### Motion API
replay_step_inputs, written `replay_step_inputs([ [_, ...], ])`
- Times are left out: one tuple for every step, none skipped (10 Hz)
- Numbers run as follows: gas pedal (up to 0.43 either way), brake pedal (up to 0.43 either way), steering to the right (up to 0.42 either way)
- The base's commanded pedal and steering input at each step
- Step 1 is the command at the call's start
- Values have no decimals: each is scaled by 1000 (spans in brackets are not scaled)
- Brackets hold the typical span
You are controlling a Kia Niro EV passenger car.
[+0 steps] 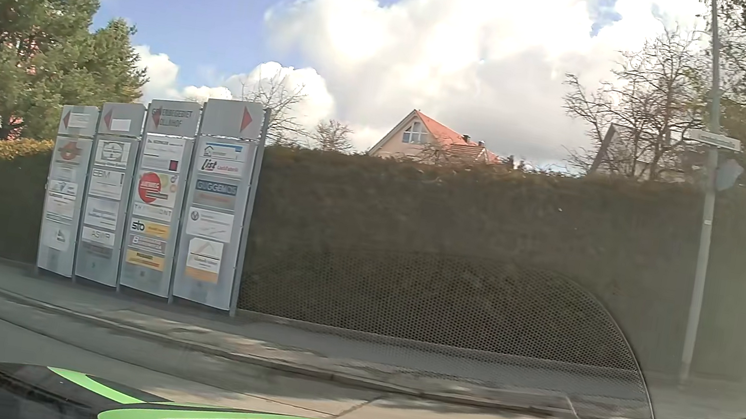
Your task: Follow the waypoints while adhering to traffic rules and regulations
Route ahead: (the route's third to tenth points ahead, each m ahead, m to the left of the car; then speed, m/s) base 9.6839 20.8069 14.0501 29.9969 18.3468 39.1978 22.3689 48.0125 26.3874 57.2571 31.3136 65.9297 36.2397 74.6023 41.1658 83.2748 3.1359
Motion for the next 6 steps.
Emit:
replay_step_inputs([
  [378,0,-752],
  [378,0,-763],
  [378,0,-764],
  [370,0,-753],
  [358,0,-727],
  [358,0,-693],
])
